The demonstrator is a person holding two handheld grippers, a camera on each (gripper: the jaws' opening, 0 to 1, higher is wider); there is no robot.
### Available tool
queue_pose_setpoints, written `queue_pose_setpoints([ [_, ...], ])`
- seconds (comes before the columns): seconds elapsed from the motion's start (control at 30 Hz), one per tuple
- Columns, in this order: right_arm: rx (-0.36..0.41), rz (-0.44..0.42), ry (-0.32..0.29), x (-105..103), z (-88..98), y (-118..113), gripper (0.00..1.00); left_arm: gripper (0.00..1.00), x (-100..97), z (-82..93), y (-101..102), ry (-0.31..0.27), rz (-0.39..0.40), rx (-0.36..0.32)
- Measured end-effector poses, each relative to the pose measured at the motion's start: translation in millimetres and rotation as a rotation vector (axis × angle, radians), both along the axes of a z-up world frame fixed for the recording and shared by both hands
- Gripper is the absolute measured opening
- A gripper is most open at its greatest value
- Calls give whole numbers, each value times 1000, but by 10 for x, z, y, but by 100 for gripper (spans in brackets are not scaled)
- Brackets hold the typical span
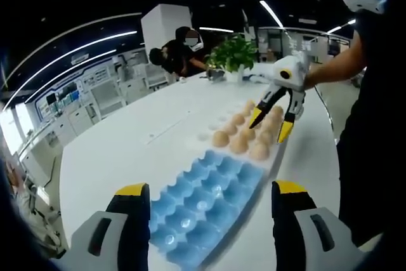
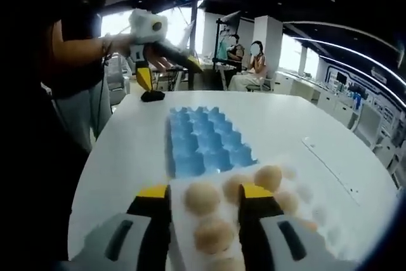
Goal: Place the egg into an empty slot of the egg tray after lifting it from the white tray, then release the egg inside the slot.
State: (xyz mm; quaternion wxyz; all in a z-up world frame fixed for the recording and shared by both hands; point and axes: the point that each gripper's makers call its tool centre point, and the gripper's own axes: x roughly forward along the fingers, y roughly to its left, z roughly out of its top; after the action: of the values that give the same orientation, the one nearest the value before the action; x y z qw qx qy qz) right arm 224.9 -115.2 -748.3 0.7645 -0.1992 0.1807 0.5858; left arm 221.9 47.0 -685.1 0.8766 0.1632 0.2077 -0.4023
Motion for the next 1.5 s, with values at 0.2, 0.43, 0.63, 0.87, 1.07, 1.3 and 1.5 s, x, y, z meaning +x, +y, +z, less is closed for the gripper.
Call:
queue_pose_setpoints([
  [0.2, -85, 24, -19, 23, -144, 56, 28, 78, -7, 5, 18, -1, 3, -2],
  [0.43, -157, 60, 15, -53, -287, 106, 26, 78, -13, 1, 33, -2, 8, -3],
  [0.63, -209, 35, 47, -4, -360, 73, 25, 78, -18, -9, 56, 1, 11, -1],
  [0.87, -243, 28, 71, -12, -375, 82, 26, 77, -17, -22, 55, 3, 13, -4],
  [1.07, -247, 85, 23, 22, -362, 94, 30, 78, -19, -28, 56, 5, 14, -11],
  [1.3, -253, 93, 48, -14, -378, 103, 27, 87, -36, -74, 93, 25, 27, -6],
  [1.5, -241, 87, 68, -9, -375, 102, 26, 85, -42, -95, 103, 27, 26, -9],
])
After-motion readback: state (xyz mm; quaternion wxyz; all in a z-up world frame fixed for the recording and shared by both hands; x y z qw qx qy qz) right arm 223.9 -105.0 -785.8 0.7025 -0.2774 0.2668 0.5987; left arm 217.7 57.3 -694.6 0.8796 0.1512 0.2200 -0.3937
